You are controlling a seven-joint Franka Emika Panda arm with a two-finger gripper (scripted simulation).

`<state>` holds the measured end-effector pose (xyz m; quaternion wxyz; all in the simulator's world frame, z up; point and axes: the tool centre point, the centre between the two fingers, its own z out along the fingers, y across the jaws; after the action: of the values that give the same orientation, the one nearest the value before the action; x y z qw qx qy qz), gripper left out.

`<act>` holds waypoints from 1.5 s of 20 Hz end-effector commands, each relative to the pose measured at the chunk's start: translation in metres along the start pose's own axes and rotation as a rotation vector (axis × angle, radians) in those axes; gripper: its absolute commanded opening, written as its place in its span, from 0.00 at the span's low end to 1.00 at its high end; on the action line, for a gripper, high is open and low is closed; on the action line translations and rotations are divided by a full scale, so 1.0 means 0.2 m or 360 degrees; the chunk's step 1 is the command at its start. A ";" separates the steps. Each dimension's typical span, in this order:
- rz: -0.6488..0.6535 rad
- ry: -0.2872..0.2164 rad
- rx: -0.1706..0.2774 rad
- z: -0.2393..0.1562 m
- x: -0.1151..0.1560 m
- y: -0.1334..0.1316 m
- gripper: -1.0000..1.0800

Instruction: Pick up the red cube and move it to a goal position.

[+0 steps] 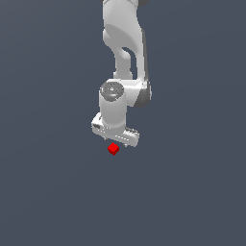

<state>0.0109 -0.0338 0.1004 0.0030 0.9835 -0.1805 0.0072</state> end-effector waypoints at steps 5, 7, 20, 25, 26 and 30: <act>0.0292 -0.0012 -0.0002 0.22 0.01 0.04 0.96; 0.0361 -0.0016 -0.0002 0.27 0.01 0.05 0.96; 0.0536 -0.0025 0.0001 0.41 0.01 0.07 0.96; 0.0530 -0.0025 0.0001 0.40 0.01 0.07 0.00; 0.0530 -0.0025 0.0001 0.40 0.01 0.07 0.00; 0.0530 -0.0025 0.0001 0.40 0.01 0.07 0.00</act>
<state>0.0082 -0.0487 0.0198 0.0001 0.9401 -0.3410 -0.0002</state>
